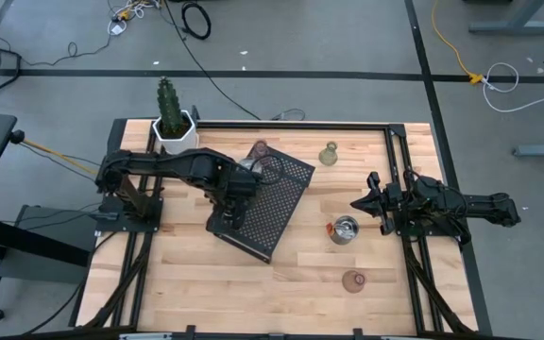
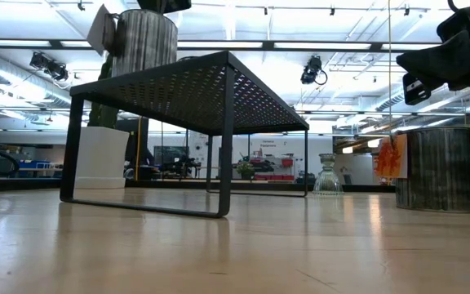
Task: Pick & Place candle stick holders
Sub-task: Adjust the silver scented candle on the shelf
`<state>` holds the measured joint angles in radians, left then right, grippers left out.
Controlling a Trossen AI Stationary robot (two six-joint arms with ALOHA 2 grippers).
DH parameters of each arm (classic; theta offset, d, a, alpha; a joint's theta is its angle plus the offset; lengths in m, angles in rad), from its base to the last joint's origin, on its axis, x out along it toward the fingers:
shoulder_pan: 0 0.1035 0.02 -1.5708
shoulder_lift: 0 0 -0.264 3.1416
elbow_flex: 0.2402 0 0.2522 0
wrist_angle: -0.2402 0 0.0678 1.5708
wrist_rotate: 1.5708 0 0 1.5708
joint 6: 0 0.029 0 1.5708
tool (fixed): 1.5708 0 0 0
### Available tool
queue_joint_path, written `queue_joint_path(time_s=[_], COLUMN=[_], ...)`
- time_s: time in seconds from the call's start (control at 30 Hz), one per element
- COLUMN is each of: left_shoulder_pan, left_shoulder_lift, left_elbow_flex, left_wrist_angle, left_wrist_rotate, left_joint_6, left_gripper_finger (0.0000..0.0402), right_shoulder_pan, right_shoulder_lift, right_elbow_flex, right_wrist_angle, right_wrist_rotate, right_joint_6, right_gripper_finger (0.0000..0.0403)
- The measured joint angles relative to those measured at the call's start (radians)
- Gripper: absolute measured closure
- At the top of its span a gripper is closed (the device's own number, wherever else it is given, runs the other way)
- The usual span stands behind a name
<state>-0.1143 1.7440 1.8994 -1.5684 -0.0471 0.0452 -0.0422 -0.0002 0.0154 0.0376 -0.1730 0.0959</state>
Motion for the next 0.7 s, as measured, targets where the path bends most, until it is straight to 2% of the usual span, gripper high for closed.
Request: queue_joint_path(time_s=[0.7], left_shoulder_pan=[0.0], left_shoulder_lift=[-0.02], left_elbow_flex=[-0.004], left_wrist_angle=[-0.004], left_wrist_rotate=[-0.001], left_joint_6=[0.026], left_gripper_finger=[0.0401], right_shoulder_pan=[0.0], right_shoulder_lift=[0.0], right_elbow_flex=[0.0], right_wrist_angle=[0.0], right_wrist_rotate=[0.0], right_joint_6=[0.0], right_gripper_finger=[0.0391])
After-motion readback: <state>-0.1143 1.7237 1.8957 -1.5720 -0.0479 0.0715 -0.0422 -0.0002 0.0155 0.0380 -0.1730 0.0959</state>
